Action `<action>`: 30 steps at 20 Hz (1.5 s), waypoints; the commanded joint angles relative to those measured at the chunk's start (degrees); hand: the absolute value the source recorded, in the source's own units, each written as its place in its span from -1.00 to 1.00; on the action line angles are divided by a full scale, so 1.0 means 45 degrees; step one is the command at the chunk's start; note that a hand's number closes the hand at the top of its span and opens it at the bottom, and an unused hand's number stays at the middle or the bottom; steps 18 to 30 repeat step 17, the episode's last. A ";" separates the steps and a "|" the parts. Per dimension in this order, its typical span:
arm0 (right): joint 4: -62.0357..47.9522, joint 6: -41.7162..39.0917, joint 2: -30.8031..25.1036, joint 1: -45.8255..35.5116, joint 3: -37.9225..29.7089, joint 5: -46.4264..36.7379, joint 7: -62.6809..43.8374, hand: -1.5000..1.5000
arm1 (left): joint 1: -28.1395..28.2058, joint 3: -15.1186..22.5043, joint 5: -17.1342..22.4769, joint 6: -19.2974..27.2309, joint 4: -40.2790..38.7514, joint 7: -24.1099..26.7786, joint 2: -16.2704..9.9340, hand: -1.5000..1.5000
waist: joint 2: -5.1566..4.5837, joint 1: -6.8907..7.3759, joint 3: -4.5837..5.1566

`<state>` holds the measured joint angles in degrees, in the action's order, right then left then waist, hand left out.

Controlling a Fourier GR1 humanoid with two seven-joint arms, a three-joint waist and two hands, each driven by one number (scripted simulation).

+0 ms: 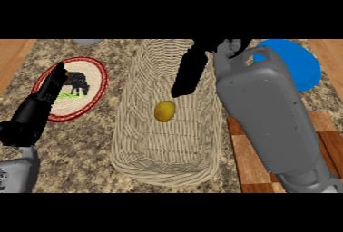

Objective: Pick the lemon from the cutting board and place it in the basket

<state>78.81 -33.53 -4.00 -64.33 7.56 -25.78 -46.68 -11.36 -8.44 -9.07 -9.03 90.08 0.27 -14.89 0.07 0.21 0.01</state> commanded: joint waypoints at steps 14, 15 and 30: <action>0.0888 0.5846 -0.1172 0.0530 -0.5449 0.0426 0.0218 -1.00 | 0.0509 0.0317 -0.0578 0.0502 0.0252 0.0073 0.0422 0.00 | 0.0020 -0.0088 -0.0009; -0.0054 0.6281 -0.1509 0.0549 -0.5891 0.0370 0.1068 -1.00 | 0.0392 0.0232 -0.0089 0.0073 0.0543 -0.0049 0.0324 0.00 | -0.0033 0.0056 -0.0009; 0.0017 0.5918 -0.2207 0.0790 -0.6411 0.0871 0.1425 -1.00 | -0.0707 0.0393 -0.0596 0.0652 -0.0448 -0.0401 0.0612 0.00 | -0.0050 -0.0161 -0.0009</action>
